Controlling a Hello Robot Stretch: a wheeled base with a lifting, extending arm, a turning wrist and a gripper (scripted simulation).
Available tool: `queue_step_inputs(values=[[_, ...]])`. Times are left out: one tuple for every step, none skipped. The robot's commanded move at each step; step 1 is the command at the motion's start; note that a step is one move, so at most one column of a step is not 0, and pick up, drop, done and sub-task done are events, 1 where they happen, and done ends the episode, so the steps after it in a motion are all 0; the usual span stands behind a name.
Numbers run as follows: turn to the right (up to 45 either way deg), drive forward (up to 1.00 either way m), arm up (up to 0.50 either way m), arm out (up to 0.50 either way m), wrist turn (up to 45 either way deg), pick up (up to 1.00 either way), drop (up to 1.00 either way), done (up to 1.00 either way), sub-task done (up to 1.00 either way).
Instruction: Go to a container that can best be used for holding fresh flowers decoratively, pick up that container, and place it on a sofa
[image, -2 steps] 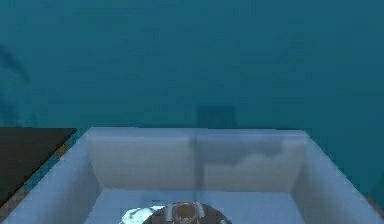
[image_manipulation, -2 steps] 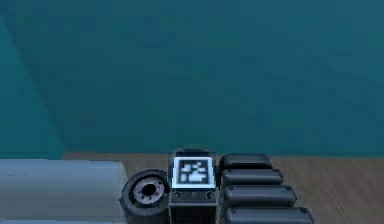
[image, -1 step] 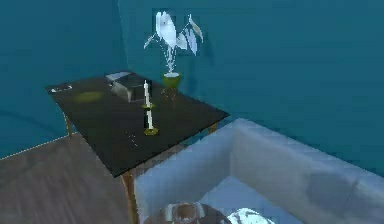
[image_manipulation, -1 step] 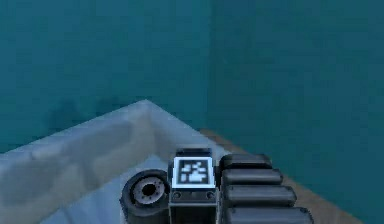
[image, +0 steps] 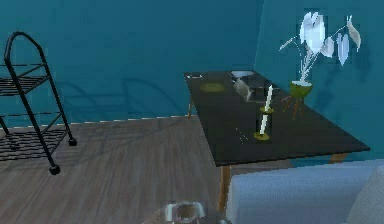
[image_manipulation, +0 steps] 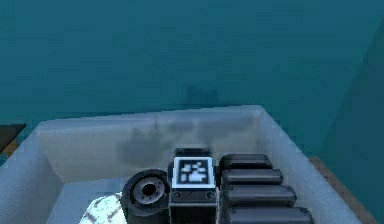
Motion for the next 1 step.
queue_step_inputs(values=[[0.0,0.0,0.0,0.2,0.0,0.0,0.0,0.0,0.0]])
